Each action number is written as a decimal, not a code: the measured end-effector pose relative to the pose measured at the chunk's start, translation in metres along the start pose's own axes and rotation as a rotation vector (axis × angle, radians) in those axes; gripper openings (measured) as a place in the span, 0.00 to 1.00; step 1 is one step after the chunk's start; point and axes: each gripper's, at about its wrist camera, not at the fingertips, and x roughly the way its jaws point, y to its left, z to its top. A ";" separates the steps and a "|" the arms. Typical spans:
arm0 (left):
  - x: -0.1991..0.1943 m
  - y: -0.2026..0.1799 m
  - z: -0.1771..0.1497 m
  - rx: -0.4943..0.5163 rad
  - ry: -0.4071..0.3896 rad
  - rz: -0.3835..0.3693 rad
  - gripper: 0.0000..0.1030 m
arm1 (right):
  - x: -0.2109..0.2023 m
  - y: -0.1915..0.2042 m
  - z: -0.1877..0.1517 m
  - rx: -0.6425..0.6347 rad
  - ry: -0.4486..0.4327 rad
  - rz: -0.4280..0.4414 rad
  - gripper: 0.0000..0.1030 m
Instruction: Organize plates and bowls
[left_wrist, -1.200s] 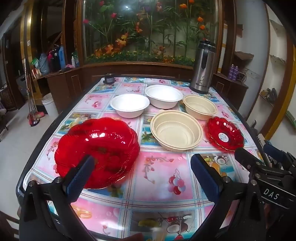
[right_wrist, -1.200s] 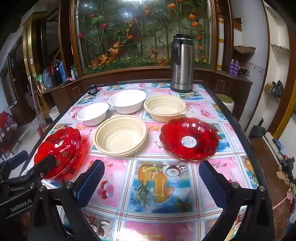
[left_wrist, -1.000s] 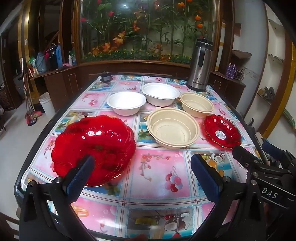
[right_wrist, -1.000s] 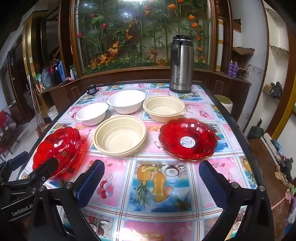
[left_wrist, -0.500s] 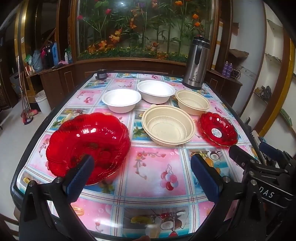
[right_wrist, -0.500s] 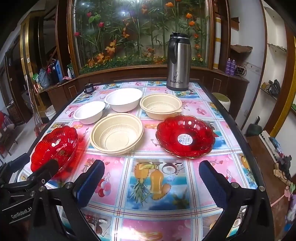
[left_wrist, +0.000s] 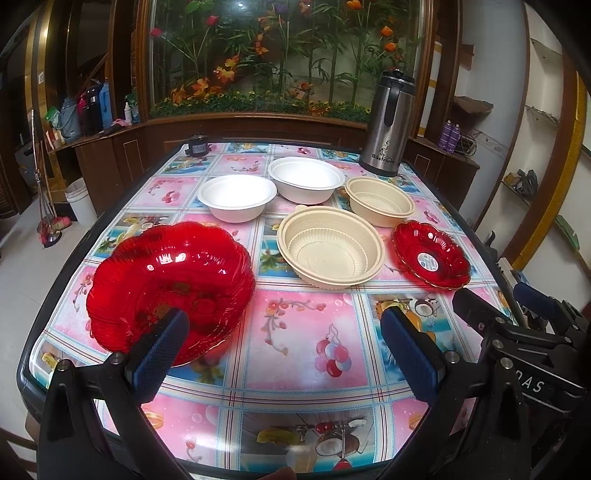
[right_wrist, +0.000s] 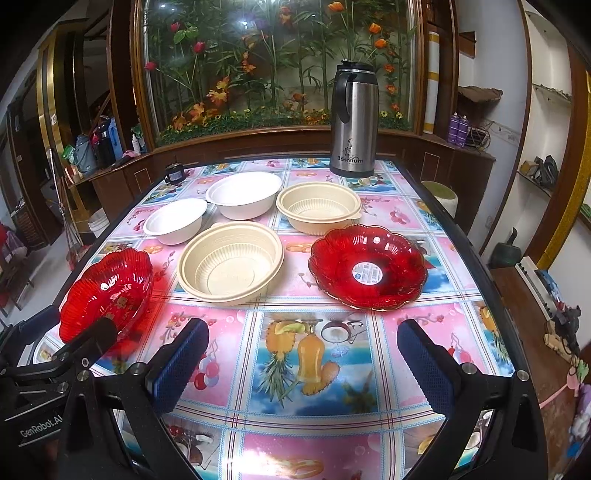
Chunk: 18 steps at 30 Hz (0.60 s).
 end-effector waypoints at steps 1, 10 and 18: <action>0.000 0.000 0.000 0.000 0.000 -0.001 1.00 | -0.001 0.000 0.000 0.001 0.000 0.000 1.00; 0.000 0.002 -0.001 0.000 0.006 -0.011 1.00 | 0.000 -0.001 -0.001 0.000 0.003 -0.001 1.00; 0.000 0.003 -0.001 -0.005 0.011 -0.011 1.00 | 0.002 0.000 -0.001 -0.004 0.014 -0.002 1.00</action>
